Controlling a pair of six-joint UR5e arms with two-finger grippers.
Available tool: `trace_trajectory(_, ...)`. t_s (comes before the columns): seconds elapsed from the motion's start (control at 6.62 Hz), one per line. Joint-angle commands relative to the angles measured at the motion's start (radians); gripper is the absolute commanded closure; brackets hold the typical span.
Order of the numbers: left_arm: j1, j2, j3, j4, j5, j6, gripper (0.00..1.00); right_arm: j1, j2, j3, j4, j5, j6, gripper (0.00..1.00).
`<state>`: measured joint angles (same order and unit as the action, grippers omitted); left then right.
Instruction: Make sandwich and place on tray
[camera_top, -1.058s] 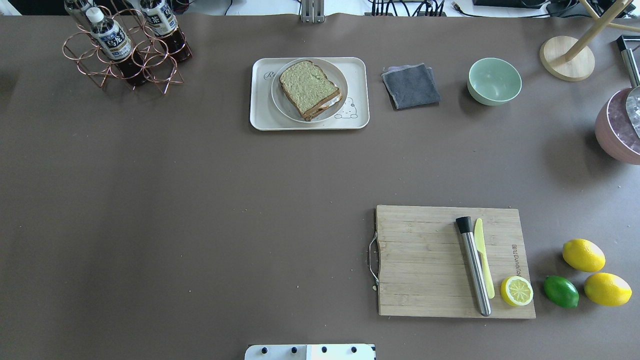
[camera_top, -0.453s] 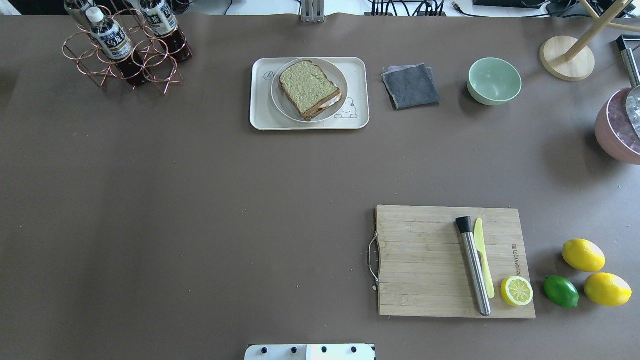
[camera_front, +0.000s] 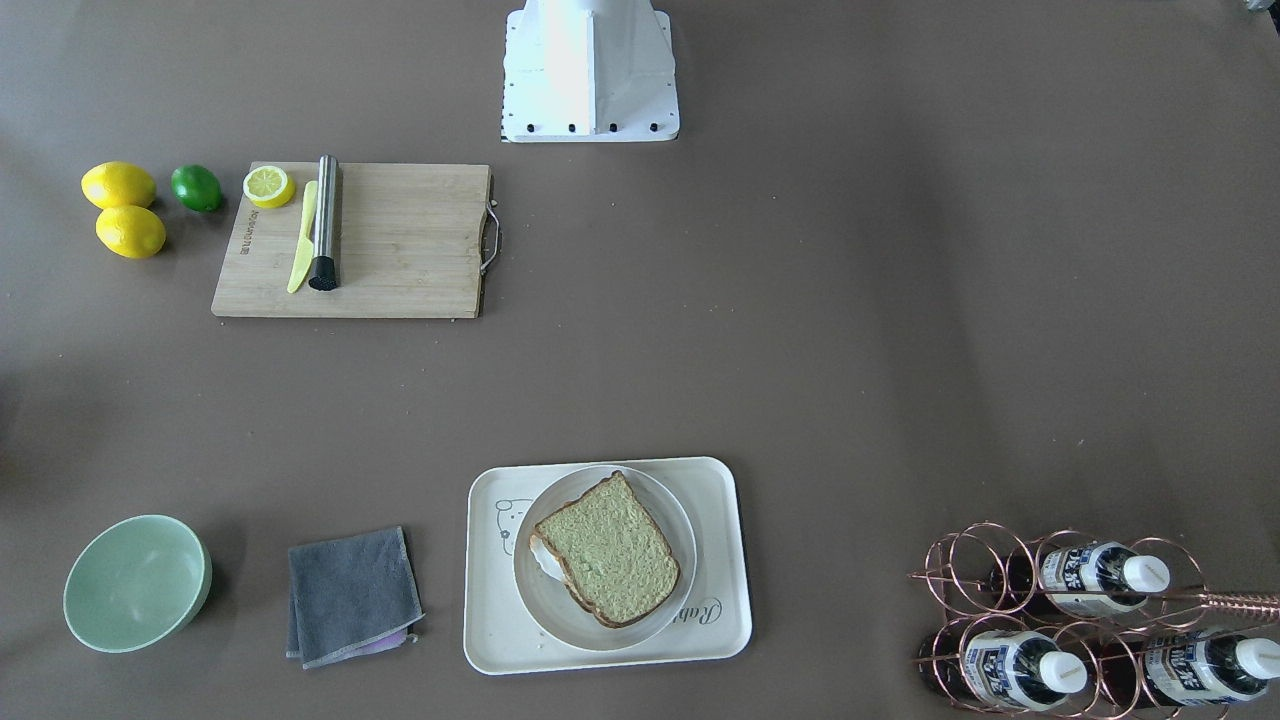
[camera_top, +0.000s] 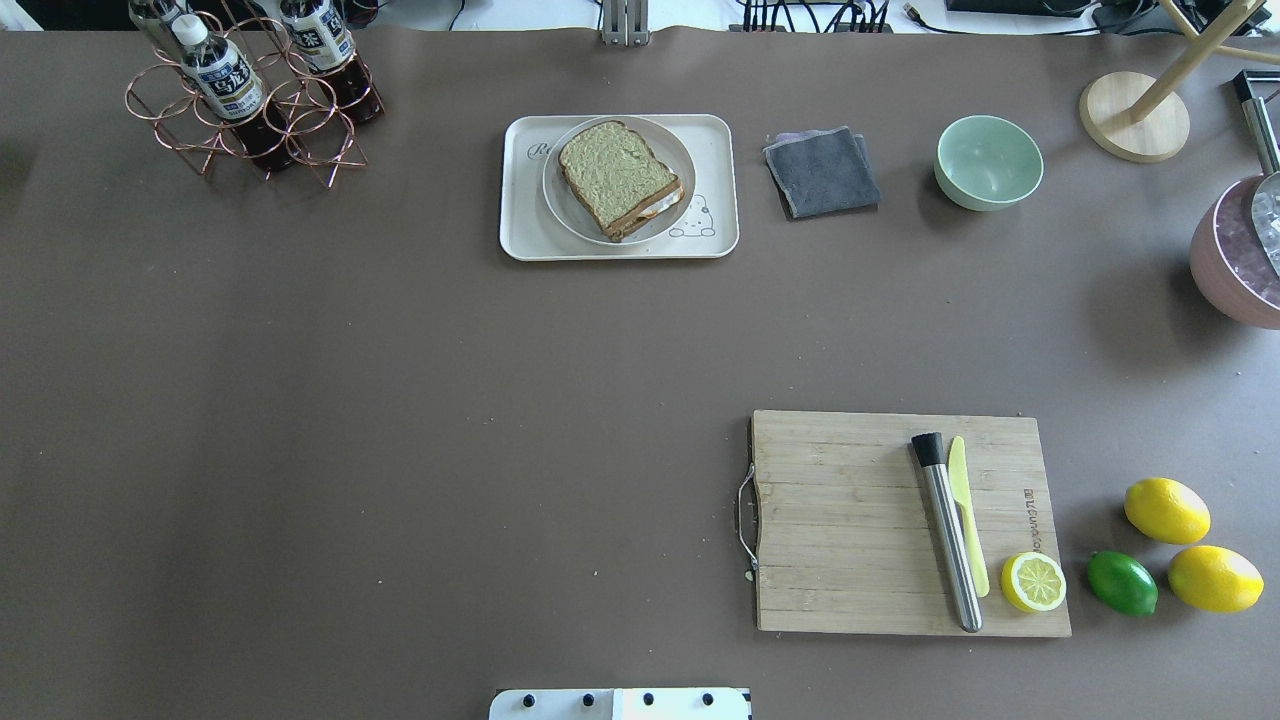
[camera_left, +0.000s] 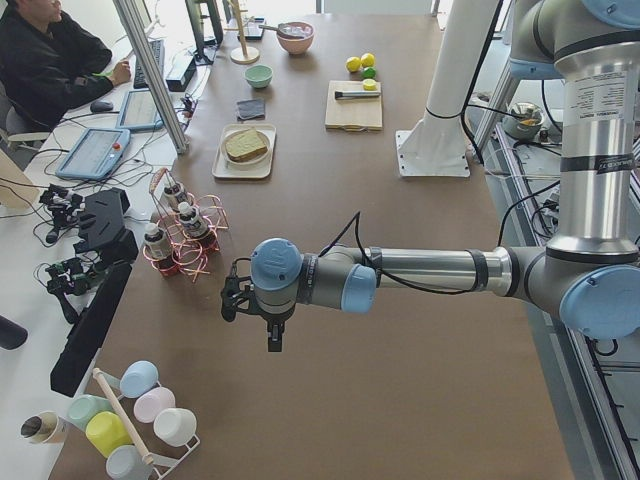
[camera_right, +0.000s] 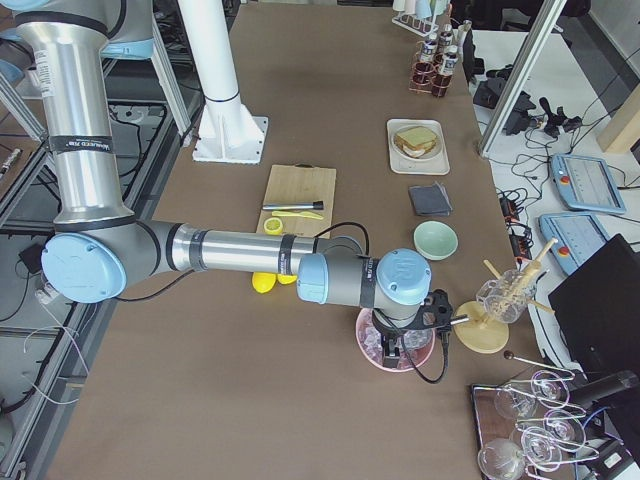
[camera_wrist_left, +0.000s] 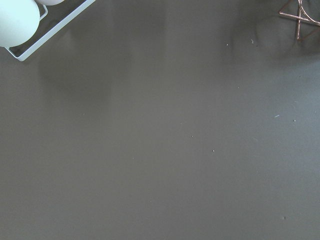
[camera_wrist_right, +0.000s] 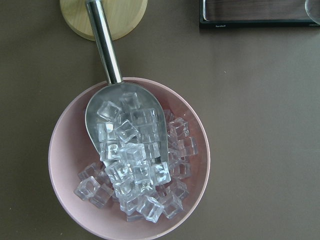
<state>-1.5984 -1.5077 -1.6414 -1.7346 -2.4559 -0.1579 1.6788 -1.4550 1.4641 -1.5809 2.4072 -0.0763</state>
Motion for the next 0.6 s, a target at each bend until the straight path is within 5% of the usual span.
trace_trajectory(0.0, 0.000, 0.000, 0.000, 0.000, 0.000, 0.001, 0.02, -0.005, 0.007, 0.001, -0.001, -0.006, 0.015, 0.00)
trace_trajectory(0.45, 0.000, -0.006, 0.000, -0.003, 0.000, 0.008, 0.02, -0.007, 0.005, -0.002, 0.002, -0.008, 0.018, 0.00)
